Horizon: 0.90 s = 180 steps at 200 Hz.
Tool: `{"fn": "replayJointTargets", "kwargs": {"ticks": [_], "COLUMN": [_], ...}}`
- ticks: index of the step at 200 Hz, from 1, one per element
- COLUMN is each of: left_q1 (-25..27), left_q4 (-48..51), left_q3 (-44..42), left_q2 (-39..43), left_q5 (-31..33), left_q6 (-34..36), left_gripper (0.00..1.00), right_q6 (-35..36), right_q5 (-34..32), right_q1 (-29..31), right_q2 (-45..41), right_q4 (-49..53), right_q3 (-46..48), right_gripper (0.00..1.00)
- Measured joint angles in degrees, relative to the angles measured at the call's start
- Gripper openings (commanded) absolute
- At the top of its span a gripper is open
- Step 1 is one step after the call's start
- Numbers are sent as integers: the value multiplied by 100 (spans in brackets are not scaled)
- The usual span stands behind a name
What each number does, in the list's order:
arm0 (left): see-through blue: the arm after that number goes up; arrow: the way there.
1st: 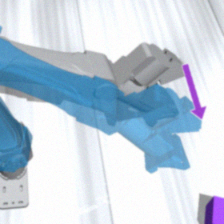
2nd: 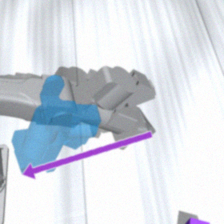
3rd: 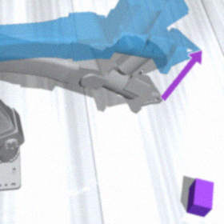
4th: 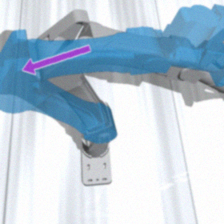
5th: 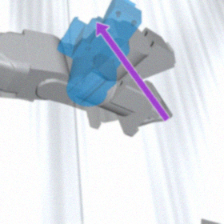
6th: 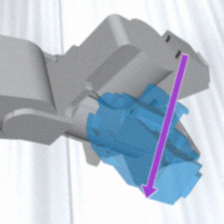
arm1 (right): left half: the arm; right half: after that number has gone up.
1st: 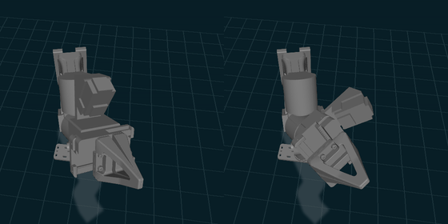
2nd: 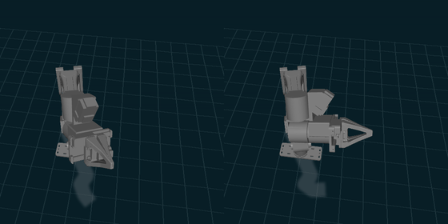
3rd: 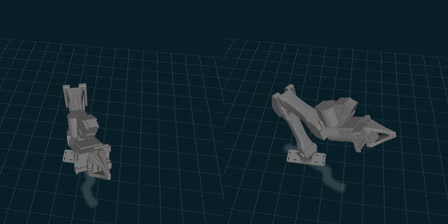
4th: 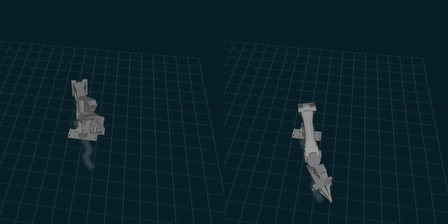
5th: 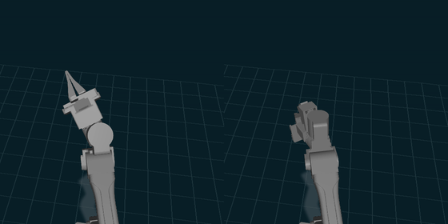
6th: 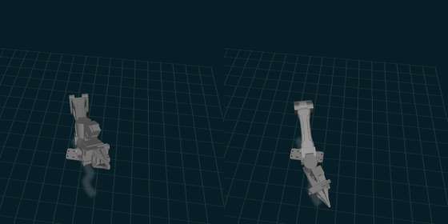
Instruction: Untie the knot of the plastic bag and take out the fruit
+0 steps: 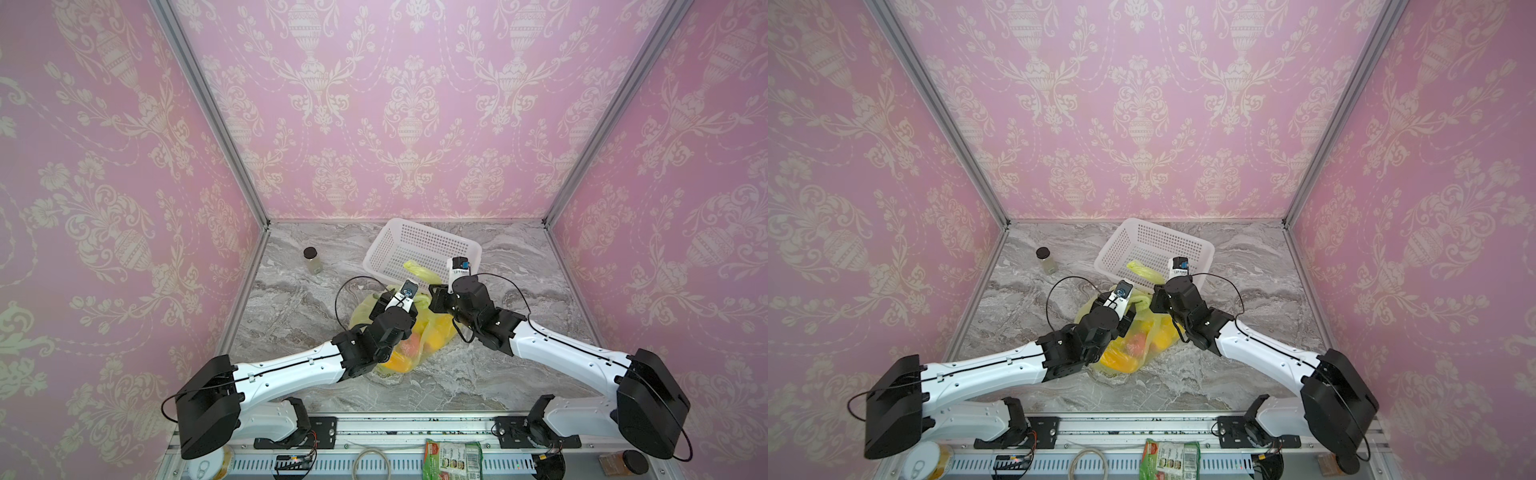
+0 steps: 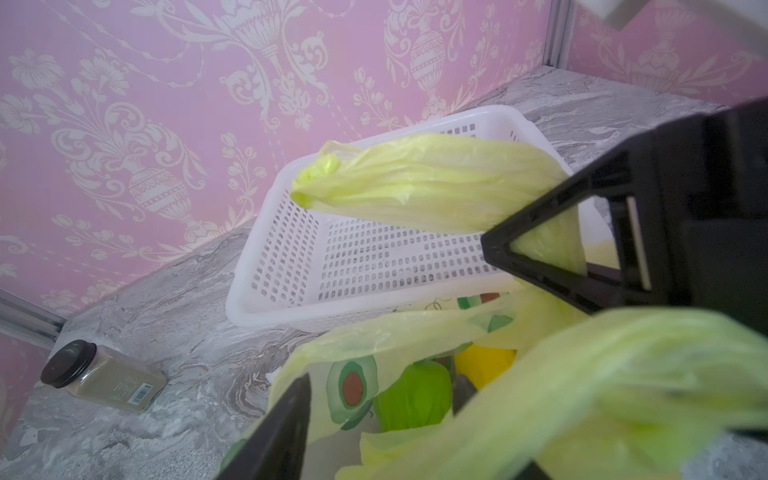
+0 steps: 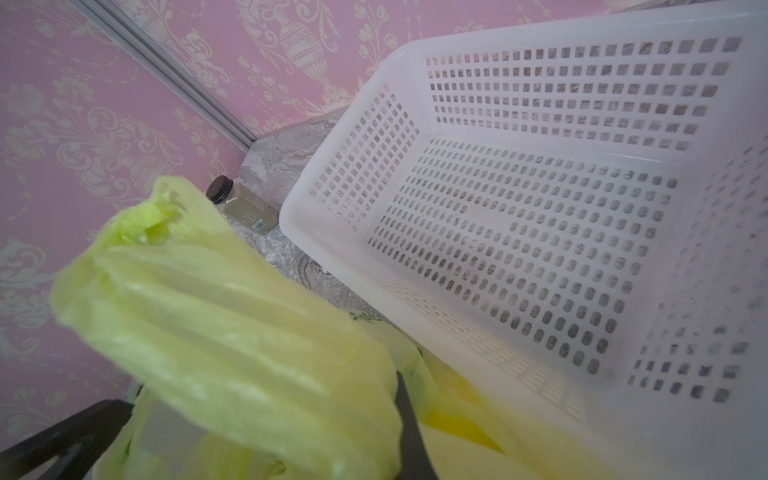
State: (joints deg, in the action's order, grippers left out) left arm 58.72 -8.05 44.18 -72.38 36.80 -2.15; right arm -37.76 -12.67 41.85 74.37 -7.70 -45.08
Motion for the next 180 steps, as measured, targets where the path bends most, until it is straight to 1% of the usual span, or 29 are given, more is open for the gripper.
{"fn": "replayJointTargets", "kwargs": {"ticks": [13,28,43,69,81,96,121,136,152,166,180], "left_q1": [-55,-120,-282,-920,-1305,-1740,-2562,-3101,-3567,-3825,-3908], "left_q4": [13,111,332,804,1054,1403,1886,2118,2343,2564,2767], "left_q3": [48,55,59,127,166,306,713,1060,1432,1727,1912], "left_q2": [94,367,831,1794,2194,2406,2350,2181,1967,1794,1729], "left_q5": [9,17,24,59,-90,-341,-688,-986,-1303,-1534,-1731], "left_q6": [17,15,-52,-354,-538,-739,-953,-1086,-1187,-1248,-1303], "left_gripper": [0,0,0,0,0,0,0,0,0,0,0], "right_q6": [0,0,0,-7,-44,-48,-20,13,44,70,94], "right_q5": [-66,-162,-262,-365,-315,-254,-168,-122,-61,15,144], "right_q1": [22,26,26,33,79,264,417,420,420,420,422], "right_q2": [-70,-177,-345,-586,-605,-549,61,603,1185,1652,2000], "right_q4": [-50,-94,-153,-431,-680,-964,-1134,-1180,-1169,-1158,-1189], "right_q3": [66,188,365,610,638,527,-190,-767,-1390,-1897,-2269], "right_gripper": [0,0,0,0,0,0,0,0,0,0,0]}}
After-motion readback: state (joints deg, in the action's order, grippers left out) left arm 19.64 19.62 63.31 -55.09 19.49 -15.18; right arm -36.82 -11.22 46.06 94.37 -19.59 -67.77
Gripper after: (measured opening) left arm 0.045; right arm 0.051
